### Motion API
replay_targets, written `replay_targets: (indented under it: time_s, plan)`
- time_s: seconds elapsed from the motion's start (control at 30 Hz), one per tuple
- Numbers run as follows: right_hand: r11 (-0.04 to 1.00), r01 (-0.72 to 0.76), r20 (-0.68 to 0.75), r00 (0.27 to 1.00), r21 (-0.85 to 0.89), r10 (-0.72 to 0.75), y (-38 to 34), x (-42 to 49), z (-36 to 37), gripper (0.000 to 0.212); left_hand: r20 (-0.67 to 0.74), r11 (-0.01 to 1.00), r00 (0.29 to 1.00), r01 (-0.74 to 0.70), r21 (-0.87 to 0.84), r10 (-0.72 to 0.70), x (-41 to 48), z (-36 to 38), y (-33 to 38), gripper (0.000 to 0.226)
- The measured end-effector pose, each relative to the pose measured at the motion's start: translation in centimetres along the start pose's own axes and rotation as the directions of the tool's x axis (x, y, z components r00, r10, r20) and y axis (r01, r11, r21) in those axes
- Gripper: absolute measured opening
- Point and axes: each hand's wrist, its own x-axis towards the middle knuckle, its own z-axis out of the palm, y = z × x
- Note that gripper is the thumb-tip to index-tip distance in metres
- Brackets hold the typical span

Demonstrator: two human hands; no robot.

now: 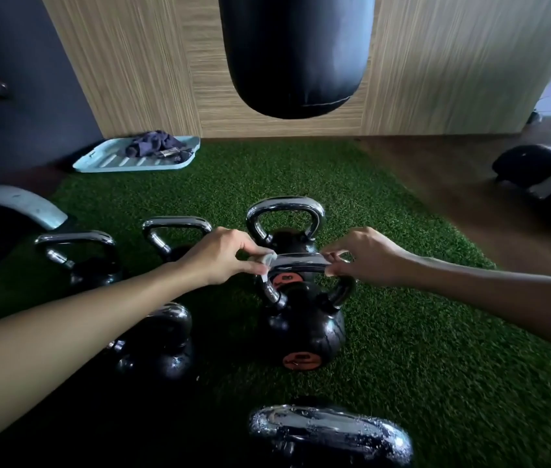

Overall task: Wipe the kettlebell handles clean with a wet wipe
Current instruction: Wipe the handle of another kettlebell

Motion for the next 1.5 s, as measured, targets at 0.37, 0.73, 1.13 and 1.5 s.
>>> replay_targets:
  time_s: [0.37, 0.73, 1.13, 1.5]
  plan:
    - [0.999, -0.02, 0.032, 0.999, -0.049, 0.021, 0.2, -1.9, -0.8, 0.031, -0.093, 0.97, 0.996, -0.009, -0.243, -0.014, -0.9, 2.5, -1.2, 0.043]
    - [0.998, -0.035, 0.036, 0.999, -0.058, 0.037, 0.0, -1.1, -0.7, 0.043, -0.098, 0.881, 0.981, 0.106, -0.462, -0.17, -2.5, 4.6, -3.2, 0.04]
    - [0.998, -0.069, 0.004, 0.998, -0.007, 0.069, 0.3, -0.7, 0.3, 0.043, -0.004, 0.649, 0.857, 0.388, -0.654, -0.516, -4.2, 11.2, -3.8, 0.046]
    - [0.994, -0.103, -0.189, 0.978, -0.045, 0.093, -1.9, -1.5, 0.9, 0.045, -0.27, 0.814, 0.899, 0.145, -0.562, -0.346, -6.2, 5.8, -2.5, 0.042]
